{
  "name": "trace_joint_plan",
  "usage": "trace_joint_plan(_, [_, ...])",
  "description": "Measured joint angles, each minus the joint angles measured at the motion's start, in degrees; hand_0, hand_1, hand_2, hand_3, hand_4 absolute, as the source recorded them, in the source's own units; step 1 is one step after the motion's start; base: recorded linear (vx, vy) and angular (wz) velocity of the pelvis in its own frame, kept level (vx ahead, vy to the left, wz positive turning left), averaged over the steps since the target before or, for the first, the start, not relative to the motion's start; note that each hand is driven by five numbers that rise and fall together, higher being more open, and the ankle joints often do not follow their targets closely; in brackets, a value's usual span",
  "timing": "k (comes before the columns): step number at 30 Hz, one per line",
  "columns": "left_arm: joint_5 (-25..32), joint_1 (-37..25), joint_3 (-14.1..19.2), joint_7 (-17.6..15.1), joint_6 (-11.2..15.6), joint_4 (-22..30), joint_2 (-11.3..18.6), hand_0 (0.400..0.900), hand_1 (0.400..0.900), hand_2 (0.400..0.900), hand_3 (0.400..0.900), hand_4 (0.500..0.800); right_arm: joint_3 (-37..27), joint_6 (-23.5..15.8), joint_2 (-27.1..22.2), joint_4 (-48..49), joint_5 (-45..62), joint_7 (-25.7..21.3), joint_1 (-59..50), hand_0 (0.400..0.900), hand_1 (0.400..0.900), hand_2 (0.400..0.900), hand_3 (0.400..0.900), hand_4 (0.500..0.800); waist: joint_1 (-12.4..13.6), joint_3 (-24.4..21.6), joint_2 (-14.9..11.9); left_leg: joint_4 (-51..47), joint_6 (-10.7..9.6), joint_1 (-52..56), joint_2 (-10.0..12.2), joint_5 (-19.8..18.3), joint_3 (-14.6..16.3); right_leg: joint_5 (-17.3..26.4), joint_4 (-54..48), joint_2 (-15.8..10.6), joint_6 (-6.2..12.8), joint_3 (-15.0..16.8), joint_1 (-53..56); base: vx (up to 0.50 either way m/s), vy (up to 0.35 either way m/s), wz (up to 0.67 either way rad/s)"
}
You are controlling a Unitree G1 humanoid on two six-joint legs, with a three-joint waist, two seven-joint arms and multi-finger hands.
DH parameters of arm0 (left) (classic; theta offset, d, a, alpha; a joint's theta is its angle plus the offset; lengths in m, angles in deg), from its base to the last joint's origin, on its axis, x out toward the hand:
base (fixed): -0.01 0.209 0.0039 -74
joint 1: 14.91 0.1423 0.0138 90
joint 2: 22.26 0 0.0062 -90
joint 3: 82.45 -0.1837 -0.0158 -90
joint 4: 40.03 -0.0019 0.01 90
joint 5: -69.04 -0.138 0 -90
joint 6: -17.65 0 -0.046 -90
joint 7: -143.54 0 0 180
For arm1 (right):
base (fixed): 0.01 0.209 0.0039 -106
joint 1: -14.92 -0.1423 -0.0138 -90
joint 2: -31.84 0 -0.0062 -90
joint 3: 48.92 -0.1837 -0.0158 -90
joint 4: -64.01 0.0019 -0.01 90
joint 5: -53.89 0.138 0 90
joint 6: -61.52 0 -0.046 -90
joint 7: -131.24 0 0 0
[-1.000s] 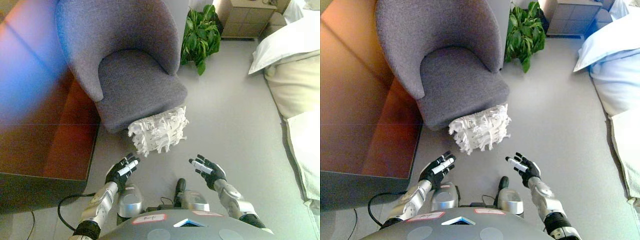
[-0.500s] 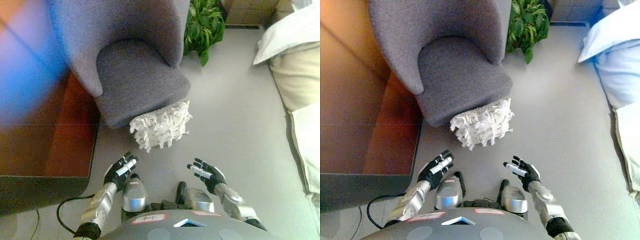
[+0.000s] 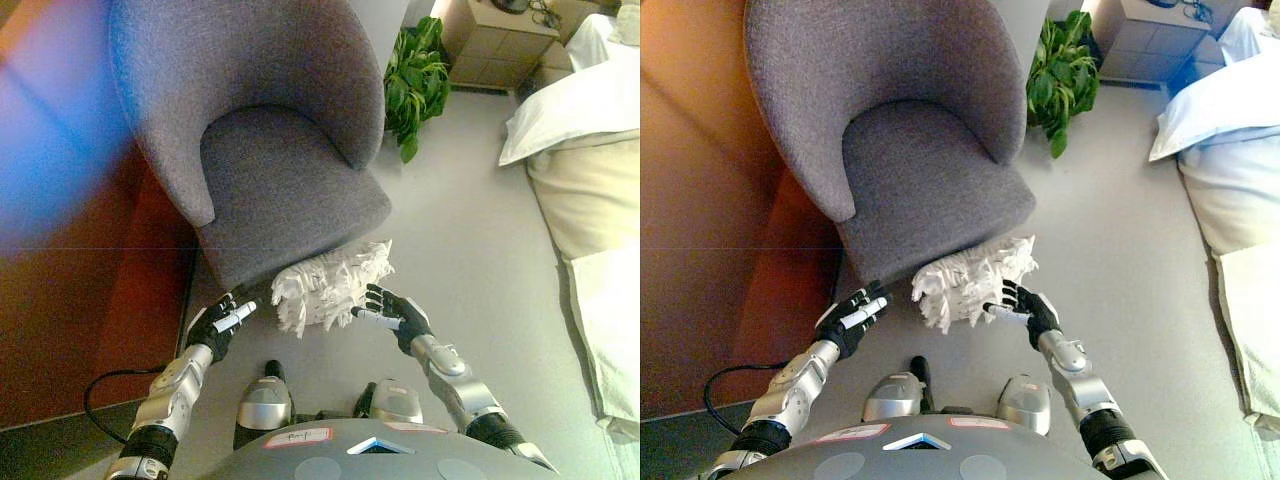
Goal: Pick up the pillow and put it on the sofa.
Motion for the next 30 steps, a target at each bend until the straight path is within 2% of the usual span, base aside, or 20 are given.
trace_joint_plan(2, [0.0, 0.3, -0.3, 0.0, -0.1, -0.1, -0.5, 0.9, 0.9, 0.9, 0.9, 0.8, 0.1, -0.1, -0.1, 0.0, 0.0, -0.4, 0.5, 0.9, 0.9, 0.9, 0.9, 0.8, -0.1, 0.3, 0.5, 0.1, -0.5, 0.3, 0.8, -0.3, -0.8, 0.2, -3.8, -1.2, -0.02, -1.2, 0.0, 0.16, -0.171, 0.29])
trace_joint_plan(3, [0.0, 1.0, -0.3, 0.0, -0.2, -0.3, -1.0, 0.9, 0.9, 0.9, 0.9, 0.8, 0.1, -0.1, -0.1, 0.0, -0.1, -0.8, 0.6, 0.9, 0.9, 0.9, 0.9, 0.8, -0.2, 0.2, 0.8, 0.5, -1.0, 0.4, 1.5, -0.4, -1.3, 0.9, -6.5, -1.9, 0.79, -1.8, 0.3, 0.25, -0.265, 0.39])
trace_joint_plan(5, [0.0, 2.7, -0.3, 0.0, -0.7, -0.4, -1.3, 0.9, 0.9, 0.9, 0.9, 0.8, 0.1, -0.2, -0.2, 0.0, -1.6, -1.0, 2.0, 0.9, 0.9, 0.9, 0.9, 0.8, -1.0, 0.0, 1.1, 0.3, -2.6, 0.7, 2.3, -0.8, -2.7, 3.4, -11.9, -4.4, 3.89, -1.2, 0.8, 0.27, -0.326, 0.48])
trace_joint_plan(6, [0.0, 3.4, -0.4, 0.0, -0.9, -0.6, -1.3, 0.9, 0.9, 0.9, 0.9, 0.8, 0.1, -0.4, -0.2, 0.1, -2.6, -1.1, 2.8, 0.9, 0.9, 0.9, 0.9, 0.8, -1.4, -0.2, 0.7, 0.3, -3.5, 0.7, 2.4, -0.8, -3.3, 4.9, -16.2, -5.2, 5.02, -0.4, 1.3, 0.25, -0.332, 0.56])
trace_joint_plan(7, [0.0, 4.0, -0.5, 0.2, -1.0, -0.5, -0.9, 0.9, 0.9, 0.9, 0.9, 0.8, 0.1, -0.6, -0.2, 0.1, -3.5, -1.4, 3.8, 0.9, 0.9, 0.9, 0.9, 0.8, -1.5, -1.0, -1.1, 0.4, -5.3, 0.7, 2.2, -0.6, -4.1, 6.9, -21.3, -5.4, 5.06, 1.0, 2.6, 0.24, -0.31, 0.53])
trace_joint_plan(8, [0.0, 4.7, -0.5, 0.5, -1.0, -0.5, 0.0, 0.9, 0.9, 0.9, 0.9, 0.8, 0.3, -0.6, 0.2, -0.3, -4.2, -1.9, 4.5, 0.9, 0.9, 0.9, 0.9, 0.8, -1.5, -1.1, -2.3, 0.2, -6.8, 0.6, 2.1, -0.4, -5.3, 9.1, -22.2, -7.0, 4.69, 2.2, 2.6, 0.29, -0.346, 0.65])
trace_joint_plan(9, [0.0, 4.6, -0.5, 0.5, -1.0, -0.4, 1.2, 0.9, 0.9, 0.9, 0.9, 0.8, 0.3, -0.6, 0.7, -0.3, -4.8, -2.2, 5.5, 0.9, 0.9, 0.9, 0.9, 0.8, -1.5, -1.9, -5.0, 0.3, -8.5, 0.4, 1.6, -0.2, -6.1, 10.6, -23.1, -6.8, 3.71, 3.5, 3.4, 0.27, -0.26, 0.48])
trace_joint_plan(10, [-0.1, 4.3, -0.9, 0.2, -1.5, -1.9, -0.1, 0.9, 0.9, 0.9, 0.9, 0.8, 0.1, -0.5, -0.5, -1.3, -5.9, -2.8, 5.7, 0.9, 0.9, 0.9, 0.9, 0.8, -1.6, -1.9, -3.2, 0.5, -9.4, 0.3, 3.9, -0.5, -7.4, 8.9, -22.9, -5.0, 5.46, 2.9, 4.7, 0.26, -0.24, 0.4])
trace_joint_plan(11, [0.0, 4.4, -2.1, 0.3, -1.9, -1.3, -0.9, 0.9, 0.9, 0.9, 0.9, 0.8, -0.1, -0.5, -2.0, -1.3, -6.9, -3.6, 5.8, 0.9, 0.9, 0.9, 0.9, 0.8, -2.1, -2.0, -1.3, 1.1, -8.9, -0.1, 6.1, -0.1, -7.6, 7.8, -22.4, -2.8, 4.62, 2.1, 5.0, 0.26, -0.239, 0.32])
trace_joint_plan(13, [-0.2, 5.6, -3.4, 0.8, -2.4, -0.5, -3.2, 0.9, 0.9, 0.9, 0.9, 0.8, -0.8, -0.6, -5.8, -1.2, -9.7, -4.5, 4.8, 0.9, 0.9, 0.9, 0.9, 0.8, -2.8, -1.7, 1.1, 2.1, -9.0, -1.0, 7.4, -0.2, -7.5, 7.1, -22.3, -0.4, 3.64, 0.5, 5.4, 0.25, -0.245, 0.33])
trace_joint_plan(15, [-0.4, 5.8, -3.8, 0.9, -2.4, -0.4, -4.7, 0.9, 0.9, 0.9, 0.9, 0.8, -1.5, -0.7, -8.4, -1.1, -14.4, -6.3, 4.5, 0.9, 0.9, 0.9, 0.9, 0.8, -2.8, -1.8, 1.8, 2.0, -9.3, -1.3, 8.5, 0.1, -7.4, 6.7, -22.8, 1.3, 3.21, 0.2, 6.0, 0.17, -0.183, 0.32])
trace_joint_plan(17, [-0.4, 6.1, -3.6, 1.5, -2.4, 0.2, -4.8, 0.9, 0.9, 0.9, 0.9, 0.8, -1.7, -0.8, -10.7, -0.1, -22.7, -8.7, 4.0, 0.9, 0.9, 0.9, 0.9, 0.8, -2.6, -1.3, 1.7, 2.1, -10.0, -1.8, 8.9, 0.4, -7.6, 6.5, -23.6, 1.8, 3.34, 0.1, 6.6, 0.02, -0.115, 0.3])
trace_joint_plan(20, [0.3, 4.2, -3.5, 2.2, -2.4, 1.2, -3.2, 0.9, 0.9, 0.9, 0.9, 0.8, -0.9, -1.1, -15.1, 3.0, -33.4, -11.4, 1.2, 0.9, 0.9, 0.9, 0.9, 0.8, -2.6, 0.6, 0.8, 4.4, -11.3, -6.6, 8.9, 0.8, -8.0, 6.4, -23.1, 1.6, 3.45, 0.4, 4.1, -0.19, -0.113, 0.4])
trace_joint_plan(23, [4.4, 0.8, -3.5, 3.6, -2.1, 1.8, -1.5, 0.9, 0.9, 0.9, 0.9, 0.8, 0.2, -2.1, -20.0, 4.8, -42.6, -14.2, -6.5, 0.9, 0.9, 0.9, 0.9, 0.8, -2.3, 4.3, 1.0, 8.5, -10.9, -14.1, 8.8, 1.0, -9.9, 6.4, -20.3, 1.0, 3.26, 0.6, -1.4, -0.27, -0.075, 0.4])
trace_joint_plan(27, [14.6, -2.3, -3.8, 4.8, -1.9, 3.3, -0.5, 0.9, 0.9, 0.9, 0.9, 0.8, 1.0, -4.6, -26.4, 6.3, -48.0, -17.5, -17.0, 0.9, 0.9, 0.9, 0.9, 0.8, -1.0, 11.3, 2.7, 13.6, -9.7, -22.8, 8.4, 1.2, -11.7, 4.9, -13.3, -1.2, 2.72, 1.3, -9.9, -0.21, -0.044, 0.29])
trace_joint_plan(30, [21.6, -3.6, -3.2, 4.8, -1.8, 6.0, 0.1, 0.9, 0.9, 0.9, 0.9, 0.8, 2.0, -4.7, -29.0, 7.5, -49.3, -18.7, -23.3, 0.9, 0.9, 0.9, 0.9, 0.8, -0.8, 16.2, 2.7, 18.3, -8.7, -29.7, 7.5, 0.9, -13.1, 2.7, -6.2, -3.9, 2.24, 1.5, -16.5, -0.19, -0.02, 0.21])
